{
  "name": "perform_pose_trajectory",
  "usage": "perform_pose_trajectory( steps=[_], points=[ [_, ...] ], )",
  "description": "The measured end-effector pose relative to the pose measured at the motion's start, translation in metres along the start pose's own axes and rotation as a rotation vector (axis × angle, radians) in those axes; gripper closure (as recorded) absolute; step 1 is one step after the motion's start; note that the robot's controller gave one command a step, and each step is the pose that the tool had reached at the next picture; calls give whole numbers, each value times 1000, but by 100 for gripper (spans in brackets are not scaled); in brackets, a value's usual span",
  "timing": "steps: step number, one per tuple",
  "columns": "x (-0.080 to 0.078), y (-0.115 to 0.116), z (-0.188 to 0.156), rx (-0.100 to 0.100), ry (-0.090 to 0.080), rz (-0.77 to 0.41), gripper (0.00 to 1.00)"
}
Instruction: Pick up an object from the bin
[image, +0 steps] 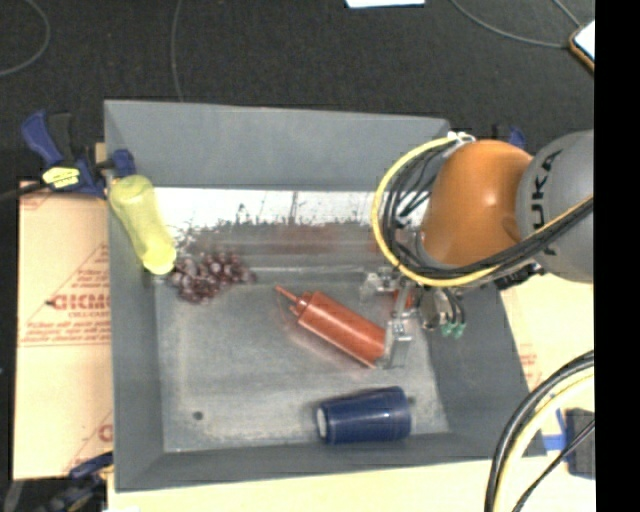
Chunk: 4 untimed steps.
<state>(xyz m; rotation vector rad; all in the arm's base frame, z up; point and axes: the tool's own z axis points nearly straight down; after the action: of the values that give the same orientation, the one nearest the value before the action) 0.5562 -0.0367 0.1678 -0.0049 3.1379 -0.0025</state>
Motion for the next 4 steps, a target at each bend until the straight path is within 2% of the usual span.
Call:
perform_pose_trajectory(
  steps=[1,2,3,4],
  points=[
    [0,0,0,0,0,0,0],
    [-18,-1,-81,1,-4,-252,0],
    [-24,19,19,0,-8,-159,0],
    [12,20,-25,3,-17,-156,0]
  ],
)
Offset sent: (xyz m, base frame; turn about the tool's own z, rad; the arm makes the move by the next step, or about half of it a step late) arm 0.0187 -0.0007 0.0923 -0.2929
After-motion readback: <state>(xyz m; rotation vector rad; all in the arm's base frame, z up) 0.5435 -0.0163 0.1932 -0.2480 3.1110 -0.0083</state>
